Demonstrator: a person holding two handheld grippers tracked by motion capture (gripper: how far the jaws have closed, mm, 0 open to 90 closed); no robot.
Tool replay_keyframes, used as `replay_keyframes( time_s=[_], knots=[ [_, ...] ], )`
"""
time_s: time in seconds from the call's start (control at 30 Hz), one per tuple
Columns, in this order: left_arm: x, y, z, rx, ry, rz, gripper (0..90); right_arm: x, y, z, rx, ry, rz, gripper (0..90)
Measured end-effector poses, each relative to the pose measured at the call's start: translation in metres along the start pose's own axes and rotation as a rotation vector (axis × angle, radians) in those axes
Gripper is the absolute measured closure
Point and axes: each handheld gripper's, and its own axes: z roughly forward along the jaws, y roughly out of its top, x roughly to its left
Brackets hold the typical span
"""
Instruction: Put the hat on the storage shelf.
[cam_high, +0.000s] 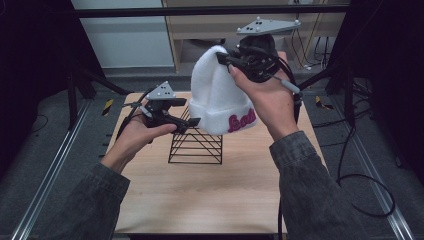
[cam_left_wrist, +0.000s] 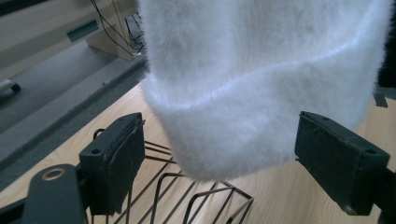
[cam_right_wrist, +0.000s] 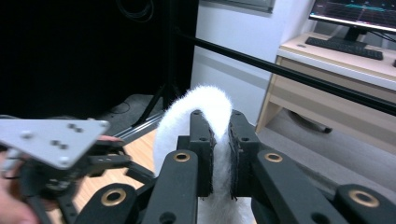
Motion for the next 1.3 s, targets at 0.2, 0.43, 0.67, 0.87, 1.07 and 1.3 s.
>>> replay_keyframes(
  time_s=[0.2,0.43,0.67,0.87,1.07,1.3],
  knots=[
    [0.006,-0.008,0.01,0.025,-0.014,-0.031,34.5,0.007,-0.001,0.003,0.001,0.021,-0.01,82.7],
    [0.004,-0.011,-0.002,0.026,0.06,0.018,74.9,0.002,-0.008,0.003,0.014,-0.006,-0.031,82.6],
    [0.005,-0.014,-0.023,0.004,0.16,0.008,76.8,-0.014,-0.025,0.012,0.037,-0.053,-0.013,82.4],
    [0.014,-0.021,-0.033,0.01,0.205,-0.006,77.2,-0.026,-0.036,0.032,0.061,-0.057,0.025,82.5],
    [0.023,-0.033,-0.035,0.024,0.226,-0.028,77.5,-0.02,-0.04,0.053,0.09,-0.053,0.008,82.4],
    [0.034,-0.041,-0.035,0.032,0.244,-0.053,77.6,-0.019,-0.045,0.069,0.125,-0.062,-0.005,82.2]
  ],
)
